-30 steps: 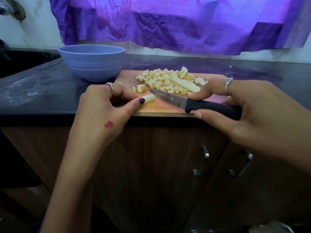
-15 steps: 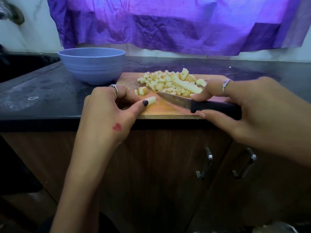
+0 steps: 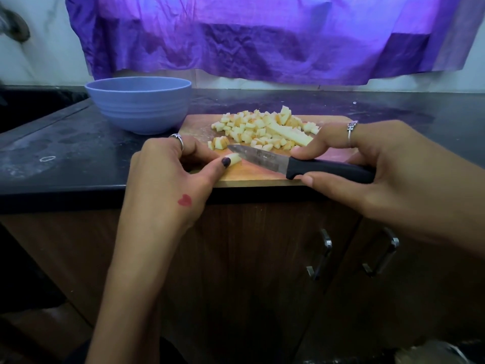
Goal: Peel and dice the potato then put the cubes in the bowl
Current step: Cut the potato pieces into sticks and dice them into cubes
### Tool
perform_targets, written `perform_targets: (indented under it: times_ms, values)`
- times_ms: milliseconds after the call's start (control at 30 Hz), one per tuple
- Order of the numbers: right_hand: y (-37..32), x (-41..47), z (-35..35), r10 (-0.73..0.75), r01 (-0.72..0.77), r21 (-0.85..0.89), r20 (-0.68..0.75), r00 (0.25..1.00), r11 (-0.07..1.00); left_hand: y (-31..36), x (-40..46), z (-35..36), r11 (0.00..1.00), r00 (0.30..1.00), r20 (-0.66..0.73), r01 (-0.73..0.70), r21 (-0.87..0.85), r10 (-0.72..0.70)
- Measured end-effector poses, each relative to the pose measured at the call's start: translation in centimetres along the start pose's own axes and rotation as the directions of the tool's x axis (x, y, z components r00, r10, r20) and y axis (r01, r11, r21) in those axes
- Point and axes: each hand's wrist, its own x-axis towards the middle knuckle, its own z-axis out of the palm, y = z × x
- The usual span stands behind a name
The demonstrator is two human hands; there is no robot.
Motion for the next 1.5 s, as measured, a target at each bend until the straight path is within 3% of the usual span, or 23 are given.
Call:
perform_targets:
  times_ms: [233, 367, 700, 1033, 1167, 1333, 1400, 1500]
  values:
    - [-0.3, 0.1, 0.0, 0.017, -0.017, 0.007, 0.038, 0.999, 1.0, 0.2, -0.2, -0.1, 1.0, 1.0, 0.021, 0.005, 0.011, -0.005]
    - [0.1, -0.2, 0.1, -0.011, 0.006, -0.132, -0.033, 0.999, 0.991, 0.3, 0.0, -0.2, 1.0, 1.0, 0.029, 0.003, 0.007, -0.004]
    - [-0.6, -1.2, 0.0, -0.013, 0.013, 0.002, -0.086, 0.996, 1.0, 0.1, 0.1, 0.0, 1.0, 1.0, 0.002, -0.008, 0.005, 0.008]
    - [-1.5, -0.7, 0.3, -0.005, 0.005, -0.026, -0.029, 1.0, 1.0, 0.1, 0.1, 0.1, 1.0, 1.0, 0.022, -0.005, 0.005, 0.005]
    - [-2.3, -0.2, 1.3, 0.0, -0.002, -0.106, -0.024, 1.0, 0.994, 0.0, 0.1, 0.1, 1.0, 1.0, 0.025, -0.012, 0.015, 0.012]
    - [-2.3, -0.7, 2.0, -0.042, 0.032, -0.356, -0.021, 0.999, 0.934, 0.1, 0.0, 0.1, 1.0, 1.0, 0.003, -0.003, 0.007, 0.003]
    - [-1.9, -0.8, 1.8, -0.058, 0.026, -0.323, -0.09, 0.994, 0.946, 0.0, -0.1, 0.0, 1.0, 1.0, 0.002, -0.008, 0.019, 0.008]
    - [-1.6, -0.9, 1.6, -0.047, 0.023, -0.136, -0.174, 0.984, 0.99, 0.0, -0.3, -0.5, 0.999, 0.999, 0.04, -0.019, 0.031, 0.018]
